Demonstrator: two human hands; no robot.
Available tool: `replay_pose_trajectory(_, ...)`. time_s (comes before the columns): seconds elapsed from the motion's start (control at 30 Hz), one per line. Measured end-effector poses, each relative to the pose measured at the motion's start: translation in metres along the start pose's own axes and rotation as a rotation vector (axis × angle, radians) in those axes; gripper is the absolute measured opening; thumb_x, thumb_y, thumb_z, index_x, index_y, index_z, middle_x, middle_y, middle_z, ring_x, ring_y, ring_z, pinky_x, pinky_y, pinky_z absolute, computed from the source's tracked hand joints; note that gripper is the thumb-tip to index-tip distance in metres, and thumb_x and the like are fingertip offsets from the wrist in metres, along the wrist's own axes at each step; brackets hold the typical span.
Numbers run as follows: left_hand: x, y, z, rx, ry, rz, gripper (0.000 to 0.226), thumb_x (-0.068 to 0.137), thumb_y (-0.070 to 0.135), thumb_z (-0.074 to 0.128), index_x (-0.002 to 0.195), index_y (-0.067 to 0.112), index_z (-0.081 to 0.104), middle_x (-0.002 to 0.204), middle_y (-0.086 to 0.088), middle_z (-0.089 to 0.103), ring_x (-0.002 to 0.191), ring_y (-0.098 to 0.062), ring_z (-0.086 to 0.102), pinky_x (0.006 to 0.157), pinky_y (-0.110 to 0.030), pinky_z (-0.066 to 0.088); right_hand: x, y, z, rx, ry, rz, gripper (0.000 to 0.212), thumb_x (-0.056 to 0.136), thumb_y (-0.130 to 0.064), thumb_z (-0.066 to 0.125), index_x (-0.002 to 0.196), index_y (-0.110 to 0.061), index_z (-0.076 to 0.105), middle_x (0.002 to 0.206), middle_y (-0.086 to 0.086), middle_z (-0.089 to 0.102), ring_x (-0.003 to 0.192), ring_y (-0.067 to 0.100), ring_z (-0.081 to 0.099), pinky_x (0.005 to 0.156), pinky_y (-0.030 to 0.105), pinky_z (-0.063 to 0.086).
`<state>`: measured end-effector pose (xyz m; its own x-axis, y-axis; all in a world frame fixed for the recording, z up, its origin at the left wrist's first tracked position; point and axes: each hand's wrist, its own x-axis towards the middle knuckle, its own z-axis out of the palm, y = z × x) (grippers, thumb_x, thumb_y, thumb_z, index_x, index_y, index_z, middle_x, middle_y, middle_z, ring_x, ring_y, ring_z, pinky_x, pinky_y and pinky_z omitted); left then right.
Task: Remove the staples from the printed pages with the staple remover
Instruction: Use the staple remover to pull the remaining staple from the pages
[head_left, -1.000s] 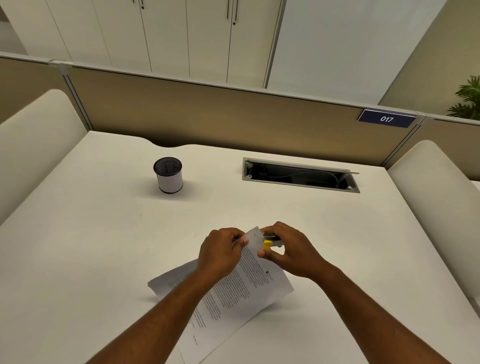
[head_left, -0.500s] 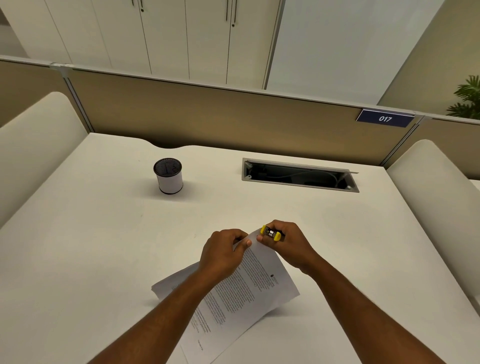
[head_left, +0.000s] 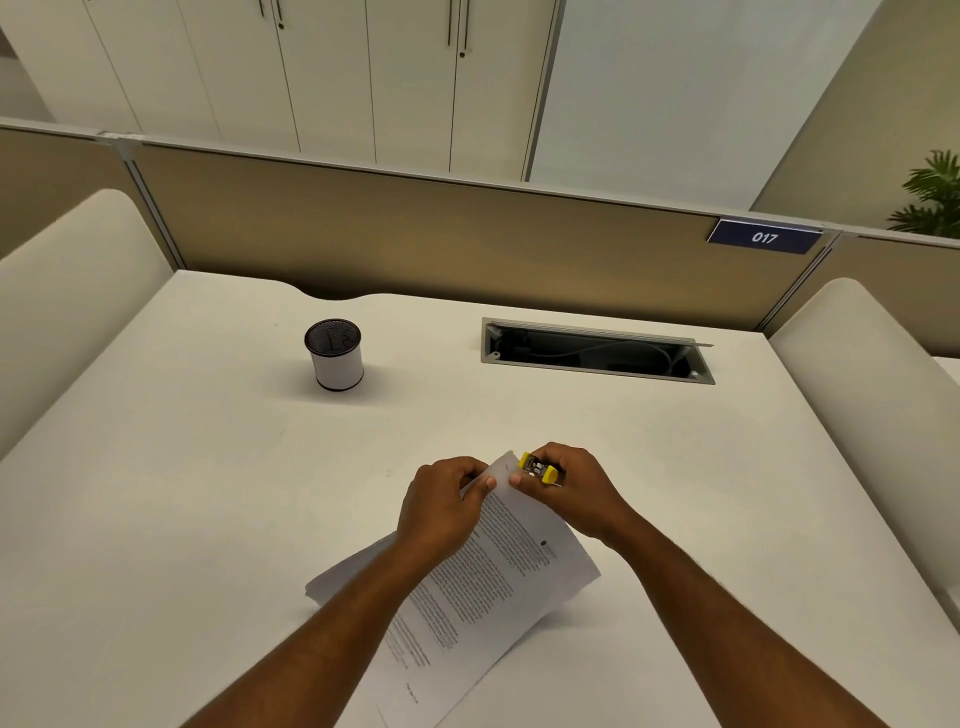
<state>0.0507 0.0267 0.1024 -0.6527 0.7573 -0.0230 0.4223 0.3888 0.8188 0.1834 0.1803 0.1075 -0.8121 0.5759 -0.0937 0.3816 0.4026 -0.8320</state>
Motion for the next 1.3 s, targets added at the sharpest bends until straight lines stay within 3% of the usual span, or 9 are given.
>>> replay_pose_trajectory(0.17,0.003,-0.007,-0.008,-0.142,0.025,-0.077,0.022,0.096,0.032,0.066,0.108,0.016,0.075,0.1,0.002,0.077,0.088,-0.01,0.071,0.075,-0.027,0.059,-0.013,0.028,-0.017,-0.019,0.033,0.093,0.027,0.077,-0.047,0.086,0.085,-0.025,0.073,0.083,-0.005,0.071,0.072,0.001,0.06,0.065,0.019,0.046)
replay_pose_trajectory(0.3,0.002,-0.013,-0.009,-0.265,0.019,-0.149,0.02,0.098,0.032,0.064,0.108,0.018,0.074,0.099,0.004,0.076,0.089,-0.011,0.072,0.075,-0.026,0.058,-0.03,0.05,-0.028,0.189,0.012,0.174,0.022,0.074,-0.031,0.092,0.081,-0.016,0.078,0.086,0.012,0.074,0.076,0.013,0.063,0.07,0.028,0.047)
replay_pose_trajectory(0.4,0.002,-0.02,-0.005,-0.324,0.0,-0.213,0.018,0.098,0.032,0.064,0.106,0.019,0.074,0.096,0.004,0.077,0.088,-0.014,0.074,0.078,-0.033,0.061,-0.04,0.063,-0.032,0.282,-0.018,0.211,0.018,0.075,-0.021,0.091,0.081,-0.009,0.078,0.08,0.009,0.072,0.076,0.015,0.063,0.07,0.026,0.046)
replay_pose_trajectory(0.5,0.001,-0.032,-0.003,-0.444,0.025,-0.328,0.016,0.099,0.029,0.062,0.1,0.019,0.075,0.092,0.002,0.078,0.086,-0.021,0.075,0.069,-0.031,0.059,-0.047,0.075,-0.035,0.324,0.006,0.261,0.026,0.076,-0.014,0.089,0.07,-0.002,0.067,0.067,0.004,0.057,0.062,0.012,0.049,0.059,0.018,0.039)
replay_pose_trajectory(0.57,0.001,-0.04,-0.002,-0.521,0.055,-0.423,0.018,0.099,0.028,0.062,0.094,0.018,0.075,0.088,-0.001,0.079,0.085,-0.025,0.075,0.065,-0.03,0.056,-0.052,0.081,-0.036,0.33,0.019,0.297,0.021,0.078,-0.013,0.088,0.072,-0.003,0.07,0.065,0.002,0.063,0.057,0.009,0.047,0.053,0.015,0.037)
replay_pose_trajectory(0.73,0.0,-0.057,0.009,-0.616,0.057,-0.572,0.024,0.101,0.027,0.059,0.097,0.008,0.073,0.097,-0.012,0.078,0.09,-0.034,0.073,0.081,-0.045,0.061,-0.06,0.091,-0.015,0.352,0.049,0.352,0.013,0.085,-0.015,0.083,0.096,-0.009,0.079,0.08,-0.001,0.076,0.058,0.0,0.057,0.052,0.014,0.041)
replay_pose_trajectory(0.97,-0.001,-0.068,0.023,-0.716,0.002,-0.615,0.023,0.101,0.025,0.06,0.1,0.006,0.073,0.097,-0.013,0.079,0.091,-0.035,0.075,0.086,-0.05,0.061,-0.068,0.105,0.011,0.38,0.061,0.452,0.025,0.092,-0.017,0.076,0.069,-0.028,0.078,0.066,-0.007,0.073,0.054,0.002,0.059,0.051,0.014,0.044)
replay_pose_trajectory(1.1,-0.002,-0.07,0.027,-0.568,-0.014,-0.578,0.016,0.099,0.026,0.062,0.098,0.016,0.074,0.097,-0.007,0.079,0.079,-0.02,0.074,0.063,-0.03,0.057,-0.069,0.109,0.012,0.355,0.183,0.539,0.009,0.087,-0.017,0.081,0.086,-0.009,0.076,0.075,0.004,0.076,0.063,0.013,0.065,0.061,0.027,0.05)
replay_pose_trajectory(1.3,-0.008,-0.075,0.036,-0.164,-0.073,-0.529,0.013,0.09,0.014,0.072,0.103,0.012,0.072,0.102,-0.006,0.075,0.094,-0.026,0.072,0.089,-0.045,0.06,-0.064,0.116,0.014,0.289,0.285,0.604,0.014,0.085,-0.02,0.083,0.077,-0.015,0.072,0.068,-0.002,0.071,0.059,0.014,0.062,0.059,0.029,0.049)
